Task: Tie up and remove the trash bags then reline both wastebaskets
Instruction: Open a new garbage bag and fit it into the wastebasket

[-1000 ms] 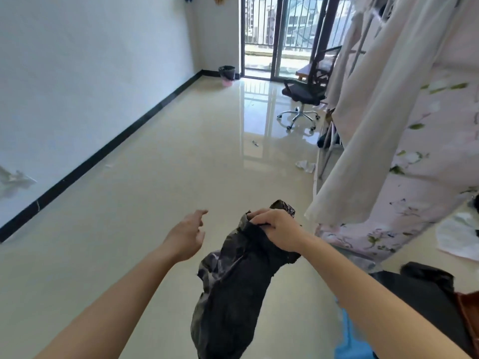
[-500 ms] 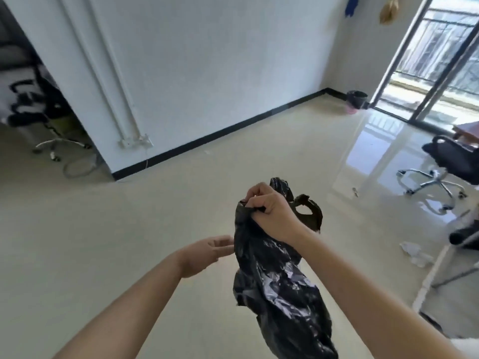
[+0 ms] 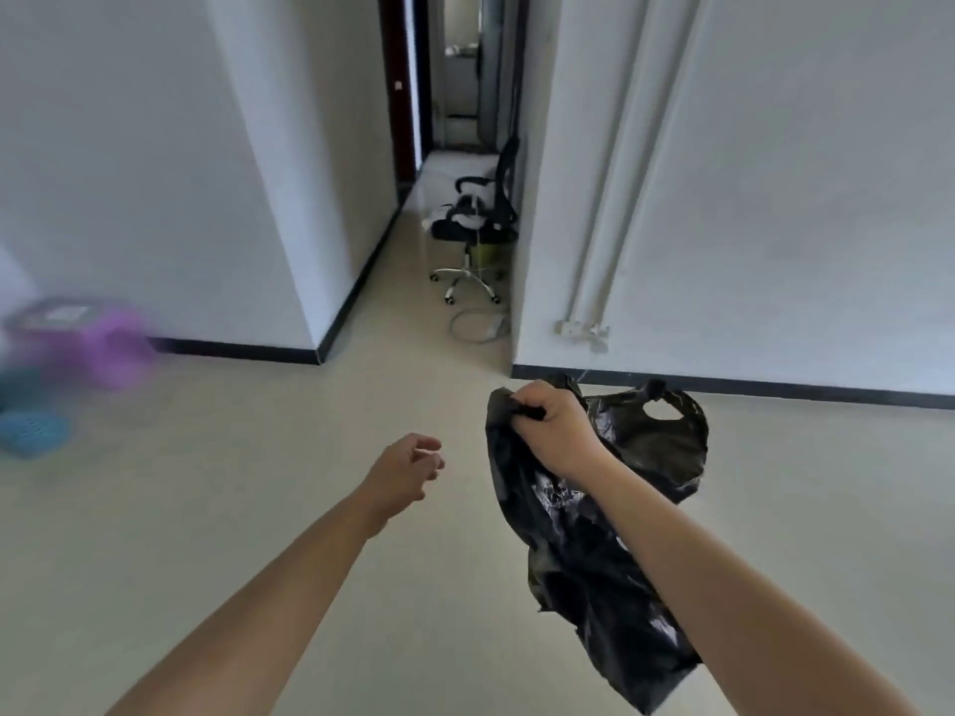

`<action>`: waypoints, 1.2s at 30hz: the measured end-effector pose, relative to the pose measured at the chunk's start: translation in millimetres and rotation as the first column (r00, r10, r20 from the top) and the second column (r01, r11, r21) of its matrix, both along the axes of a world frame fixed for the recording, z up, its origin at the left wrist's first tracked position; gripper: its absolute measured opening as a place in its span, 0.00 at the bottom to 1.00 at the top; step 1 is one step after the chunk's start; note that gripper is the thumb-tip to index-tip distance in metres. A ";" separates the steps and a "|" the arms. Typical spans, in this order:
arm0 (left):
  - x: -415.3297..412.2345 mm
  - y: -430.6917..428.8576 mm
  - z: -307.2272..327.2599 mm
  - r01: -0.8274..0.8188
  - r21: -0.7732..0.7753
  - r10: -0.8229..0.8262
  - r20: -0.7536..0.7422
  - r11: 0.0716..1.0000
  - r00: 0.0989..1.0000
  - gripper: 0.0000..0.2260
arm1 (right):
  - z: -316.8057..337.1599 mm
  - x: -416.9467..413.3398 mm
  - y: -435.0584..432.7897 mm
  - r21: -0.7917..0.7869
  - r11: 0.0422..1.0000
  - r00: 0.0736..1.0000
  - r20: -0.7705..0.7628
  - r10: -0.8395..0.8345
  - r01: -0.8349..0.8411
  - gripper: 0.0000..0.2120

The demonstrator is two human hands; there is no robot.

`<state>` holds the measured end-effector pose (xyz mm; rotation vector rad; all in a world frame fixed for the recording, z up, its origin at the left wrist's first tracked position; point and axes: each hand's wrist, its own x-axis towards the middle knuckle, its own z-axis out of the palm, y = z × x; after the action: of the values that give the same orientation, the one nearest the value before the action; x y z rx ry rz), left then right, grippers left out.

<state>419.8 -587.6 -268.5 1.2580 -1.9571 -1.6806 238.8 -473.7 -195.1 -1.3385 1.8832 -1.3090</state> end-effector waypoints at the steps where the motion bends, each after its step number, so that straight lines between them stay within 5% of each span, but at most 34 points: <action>1: 20.8 -21.9 1.3 -0.100 0.022 0.101 -0.009 0.995 0.995 0.09 | -0.7 15.7 -27.9 -0.007 0.997 0.997 0.008 0.079 -0.079 0.25; 6: 123.5 -97.5 4.6 -0.277 0.193 0.280 0.008 0.941 0.960 0.17 | 7.2 97.7 -146.7 -0.035 0.818 0.818 0.016 0.575 -0.574 0.26; 10: 175.3 -149.4 -29.8 -0.409 0.261 0.391 0.120 0.875 0.913 0.34 | 4.6 145.8 -235.5 -0.155 0.677 0.673 0.086 0.735 -0.720 0.18; 13: 181.2 -186.5 -20.9 -0.342 0.469 0.425 -0.081 0.814 0.902 0.13 | -14.6 160.9 -304.1 -0.210 0.638 0.615 0.169 0.770 -0.741 0.10; 19: 191.9 -281.1 16.0 -0.485 0.299 0.523 -0.059 0.822 0.850 0.11 | -38.9 168.6 -464.2 -0.116 0.681 0.640 0.258 0.724 -0.723 0.06; 21: 221.2 -326.0 15.0 -0.605 0.280 0.640 -0.047 0.745 0.767 0.10 | -36.7 185.8 -515.6 -0.086 0.682 0.645 0.259 0.719 -0.726 0.07; 23: 256.2 -363.3 13.3 -0.768 0.262 0.803 -0.058 0.585 0.593 0.12 | -34.3 213.7 -557.2 -0.055 0.671 0.642 0.239 0.728 -0.740 0.12; 27: 339.7 -413.3 5.4 -0.943 0.168 0.956 -0.106 0.289 0.274 0.12 | -48.1 295.1 -628.8 0.039 0.541 0.538 -0.071 0.840 -0.840 0.22; 30: 405.1 -452.3 -5.8 -0.972 0.180 0.978 -0.175 0.149 0.118 0.12 | -68.7 360.4 -679.2 0.172 0.429 0.316 -0.453 0.834 -0.887 0.15; 36: 546.0 -550.5 -20.3 -0.983 0.181 0.988 -0.152 0.005 -0.023 0.09 | -85.5 488.1 -778.1 0.259 0.486 0.016 -0.871 0.491 -0.835 0.16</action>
<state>965.8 -1138.1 -288.8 1.6651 -0.3371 -0.8611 726.9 -1251.8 -280.6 -3.0743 0.9221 -0.2592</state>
